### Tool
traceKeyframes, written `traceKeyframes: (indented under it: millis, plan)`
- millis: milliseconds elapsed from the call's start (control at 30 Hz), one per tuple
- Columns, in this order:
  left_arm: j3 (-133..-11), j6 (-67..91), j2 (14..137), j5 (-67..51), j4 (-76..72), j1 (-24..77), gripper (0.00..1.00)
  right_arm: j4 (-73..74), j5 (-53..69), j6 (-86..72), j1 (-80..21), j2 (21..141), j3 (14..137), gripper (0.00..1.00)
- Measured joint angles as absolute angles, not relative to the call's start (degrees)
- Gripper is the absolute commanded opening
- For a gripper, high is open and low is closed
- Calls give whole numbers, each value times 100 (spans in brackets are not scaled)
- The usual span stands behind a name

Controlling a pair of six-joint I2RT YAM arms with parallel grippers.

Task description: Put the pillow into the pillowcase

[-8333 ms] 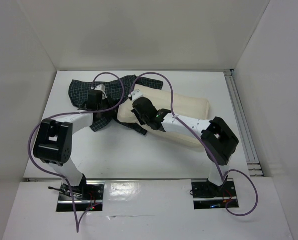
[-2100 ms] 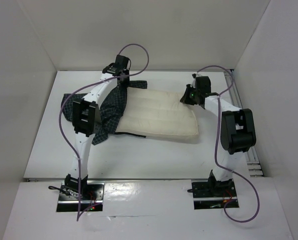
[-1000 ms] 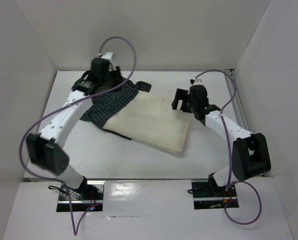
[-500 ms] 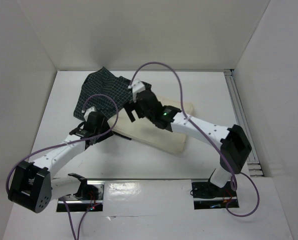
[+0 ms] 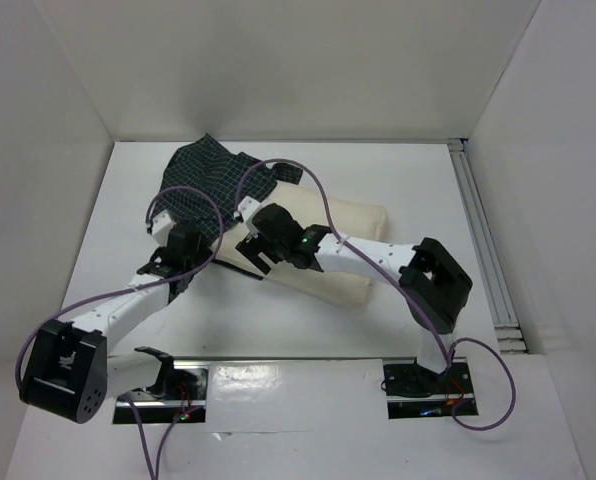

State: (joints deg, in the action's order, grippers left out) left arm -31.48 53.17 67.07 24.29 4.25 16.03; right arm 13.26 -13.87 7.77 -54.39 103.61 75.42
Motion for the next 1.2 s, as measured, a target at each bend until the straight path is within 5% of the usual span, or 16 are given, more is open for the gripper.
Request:
traceKeyframes:
  millis: [167,200,300,333,367,400,500,833,900,933,1100,1200]
  plan:
    - [-3148,5227,7170,2414,14,1450,56,1282,-972,871,-5439,10744,7544,88]
    - [-3148,5227,7286,2401,-36,1428,54,1269,-928,884,-5439,10809,7553,78]
    - [-3170,5225,7491,2381,-47,1402,44,1234,-862,899,-5441,10940,7673,18]
    - [-3181,5234,7518,2383,-45,1396,40,1216,-873,886,-5439,10954,7693,4]
    - [-3190,5229,7533,2381,-47,1389,37,1188,-884,845,-5439,10954,7706,0]
    - [-3201,5231,7537,2383,-51,1387,21,1164,-895,795,-5435,10954,7714,0]
    - [-3236,5236,7537,2403,-64,1378,0,1142,-886,681,-5387,10954,7725,0]
    - [-3330,5098,7404,2591,40,1372,0,1129,-478,395,-5127,10921,7736,0]
    - [-3332,5094,7404,2580,36,1352,13,1133,-375,366,-5081,10897,7736,0]
    - [-3334,5070,7404,2567,34,1339,36,1135,-331,355,-5059,10879,7736,0]
    - [-3339,4930,7404,2471,-45,1323,68,1138,-244,307,-5004,10842,7736,0]
    - [-3339,4943,7404,2458,-56,1313,65,1133,-244,303,-4993,10840,7736,0]
